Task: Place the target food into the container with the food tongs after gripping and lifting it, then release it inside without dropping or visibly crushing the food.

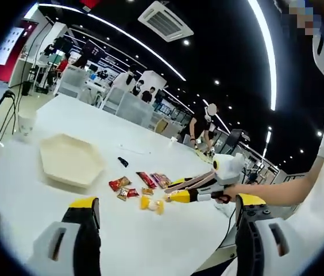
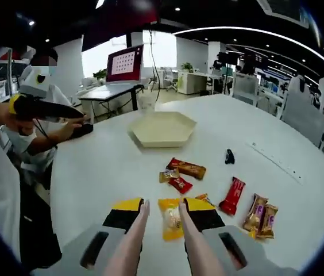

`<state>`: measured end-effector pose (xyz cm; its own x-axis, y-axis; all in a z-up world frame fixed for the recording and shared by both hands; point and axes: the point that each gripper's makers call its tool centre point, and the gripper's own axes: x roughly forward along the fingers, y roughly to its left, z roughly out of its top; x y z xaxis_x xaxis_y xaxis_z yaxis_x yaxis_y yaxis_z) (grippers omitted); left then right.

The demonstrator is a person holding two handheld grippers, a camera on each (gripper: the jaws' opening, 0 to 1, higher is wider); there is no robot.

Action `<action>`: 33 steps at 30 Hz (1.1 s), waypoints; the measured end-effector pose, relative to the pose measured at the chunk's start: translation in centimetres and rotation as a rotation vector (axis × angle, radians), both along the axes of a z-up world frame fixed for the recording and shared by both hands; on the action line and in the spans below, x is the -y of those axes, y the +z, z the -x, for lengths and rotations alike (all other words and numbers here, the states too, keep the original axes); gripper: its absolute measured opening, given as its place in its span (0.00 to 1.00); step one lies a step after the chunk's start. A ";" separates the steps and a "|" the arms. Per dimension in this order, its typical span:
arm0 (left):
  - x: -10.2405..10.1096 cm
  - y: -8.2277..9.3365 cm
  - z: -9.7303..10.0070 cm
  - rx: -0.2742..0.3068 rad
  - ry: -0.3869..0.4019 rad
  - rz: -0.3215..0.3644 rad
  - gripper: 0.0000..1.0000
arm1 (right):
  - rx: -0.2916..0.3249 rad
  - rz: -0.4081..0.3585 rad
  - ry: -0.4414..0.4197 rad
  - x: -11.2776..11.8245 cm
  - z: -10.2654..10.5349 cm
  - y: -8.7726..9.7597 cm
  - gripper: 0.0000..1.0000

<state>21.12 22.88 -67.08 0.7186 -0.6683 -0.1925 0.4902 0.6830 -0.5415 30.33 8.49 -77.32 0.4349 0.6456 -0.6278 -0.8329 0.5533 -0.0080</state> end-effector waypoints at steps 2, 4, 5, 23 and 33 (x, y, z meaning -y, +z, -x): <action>-0.1 -0.4 0.1 -0.005 0.008 -0.005 0.99 | -0.010 0.048 0.011 0.4 -0.3 -1.0 0.27; -0.3 -0.5 0.1 -0.012 0.025 -0.001 0.99 | -0.024 0.062 0.010 0.5 -0.6 -1.7 0.27; -0.3 -0.4 0.3 -0.008 0.030 0.004 0.99 | -0.035 0.058 0.010 0.5 -0.7 -1.9 0.27; -1.5 -1.0 0.5 -0.017 0.093 0.010 0.99 | -0.106 0.104 -0.024 -0.2 -1.5 -5.3 0.26; 0.0 -1.8 0.4 -0.038 0.046 0.021 0.98 | -0.118 0.130 -0.062 -0.2 -1.8 -5.4 0.19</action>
